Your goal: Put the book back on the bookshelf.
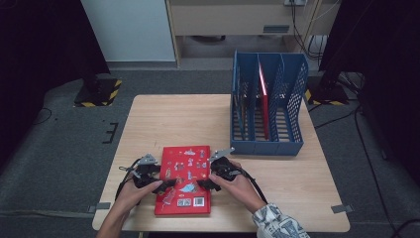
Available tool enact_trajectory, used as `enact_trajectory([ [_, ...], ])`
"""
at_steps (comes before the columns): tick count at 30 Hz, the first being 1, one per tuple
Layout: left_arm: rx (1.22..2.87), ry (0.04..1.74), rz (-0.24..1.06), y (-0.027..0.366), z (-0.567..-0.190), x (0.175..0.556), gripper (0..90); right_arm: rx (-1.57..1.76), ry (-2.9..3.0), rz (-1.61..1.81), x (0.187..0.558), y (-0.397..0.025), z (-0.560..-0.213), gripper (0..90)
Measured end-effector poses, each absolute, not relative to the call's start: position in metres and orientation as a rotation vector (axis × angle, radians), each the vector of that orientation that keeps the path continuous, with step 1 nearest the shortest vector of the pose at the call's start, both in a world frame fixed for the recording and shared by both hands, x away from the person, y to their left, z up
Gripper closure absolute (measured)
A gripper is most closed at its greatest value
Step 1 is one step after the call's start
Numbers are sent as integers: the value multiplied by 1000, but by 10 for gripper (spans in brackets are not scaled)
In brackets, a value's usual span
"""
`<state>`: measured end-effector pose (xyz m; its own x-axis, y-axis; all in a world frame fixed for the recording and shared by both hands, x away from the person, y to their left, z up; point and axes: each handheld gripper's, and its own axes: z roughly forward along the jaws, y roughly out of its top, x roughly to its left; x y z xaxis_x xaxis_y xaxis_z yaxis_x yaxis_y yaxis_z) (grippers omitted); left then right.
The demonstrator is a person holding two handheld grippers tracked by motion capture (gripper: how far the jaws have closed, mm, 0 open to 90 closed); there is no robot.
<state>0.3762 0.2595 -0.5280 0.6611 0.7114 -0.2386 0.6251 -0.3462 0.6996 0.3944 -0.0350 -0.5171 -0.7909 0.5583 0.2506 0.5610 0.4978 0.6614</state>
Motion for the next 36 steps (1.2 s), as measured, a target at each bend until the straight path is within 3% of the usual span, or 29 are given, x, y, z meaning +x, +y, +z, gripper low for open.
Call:
enact_trajectory([
  [7,2062,1039,134,261,-529,377,23,-996,-2713,-1212,396,-34,-518,170],
  [9,2066,1038,143,261,-528,377,30,-1005,-2706,-1201,394,-34,-519,123],
  [20,2034,1038,188,259,-520,379,120,-1025,-2633,-1205,400,-40,-526,54],
  [31,2039,1019,169,252,-519,382,174,-1062,-2591,-1282,408,-39,-530,55],
  [36,2044,999,193,250,-515,383,193,-1104,-2571,-1311,409,-42,-527,121],
])
